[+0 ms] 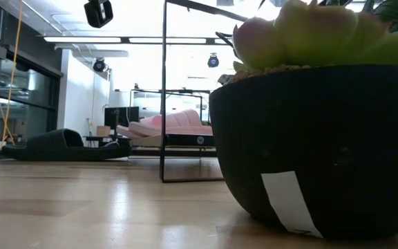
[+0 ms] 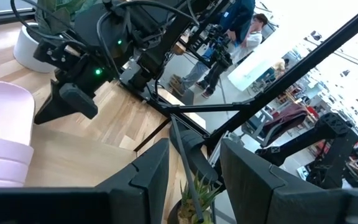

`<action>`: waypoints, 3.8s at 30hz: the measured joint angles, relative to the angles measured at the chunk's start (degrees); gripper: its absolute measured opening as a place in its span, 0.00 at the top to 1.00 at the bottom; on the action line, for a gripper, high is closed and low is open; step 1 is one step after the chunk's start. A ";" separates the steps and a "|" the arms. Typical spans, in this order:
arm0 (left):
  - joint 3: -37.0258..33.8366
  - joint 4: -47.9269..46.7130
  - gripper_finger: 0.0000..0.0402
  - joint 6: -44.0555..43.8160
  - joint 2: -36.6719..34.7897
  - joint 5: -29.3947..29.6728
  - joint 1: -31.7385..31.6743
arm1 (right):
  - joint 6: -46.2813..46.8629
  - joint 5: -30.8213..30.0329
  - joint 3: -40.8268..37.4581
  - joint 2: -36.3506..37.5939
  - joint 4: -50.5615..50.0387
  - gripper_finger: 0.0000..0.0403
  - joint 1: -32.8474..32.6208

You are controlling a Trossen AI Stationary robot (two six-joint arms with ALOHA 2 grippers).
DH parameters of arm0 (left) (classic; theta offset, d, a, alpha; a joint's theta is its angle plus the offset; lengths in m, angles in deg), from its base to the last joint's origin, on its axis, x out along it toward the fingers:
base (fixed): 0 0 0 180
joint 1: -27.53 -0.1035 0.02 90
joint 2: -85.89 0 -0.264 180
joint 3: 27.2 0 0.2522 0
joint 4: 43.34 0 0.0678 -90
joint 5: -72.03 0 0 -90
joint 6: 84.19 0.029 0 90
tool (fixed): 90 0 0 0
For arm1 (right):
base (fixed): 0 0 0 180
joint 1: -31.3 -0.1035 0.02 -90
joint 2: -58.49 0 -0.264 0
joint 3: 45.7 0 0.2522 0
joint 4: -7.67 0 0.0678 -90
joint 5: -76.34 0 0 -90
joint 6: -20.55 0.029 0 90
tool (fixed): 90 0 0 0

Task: Pick and place slides into the shelf
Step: Put the pink slides on the shelf, then put the right black slides on the shelf

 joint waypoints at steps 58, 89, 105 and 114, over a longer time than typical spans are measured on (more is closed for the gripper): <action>0.00 -6.69 0.67 -2.92 -0.02 -2.04 0.02 | 0.64 6.96 0.00 34.43 -34.52 0.73 -15.18; 0.00 -6.70 0.67 -2.38 0.00 -2.14 0.02 | 39.11 11.65 -2.95 33.59 -51.91 0.76 -50.67; 0.00 -6.69 0.67 -4.57 0.00 -2.40 0.02 | 45.90 14.30 -22.61 48.02 -30.48 0.76 -57.80; 0.00 -6.69 0.67 -6.95 0.00 -0.15 0.02 | 53.40 12.04 -30.85 55.51 -22.93 0.76 -64.55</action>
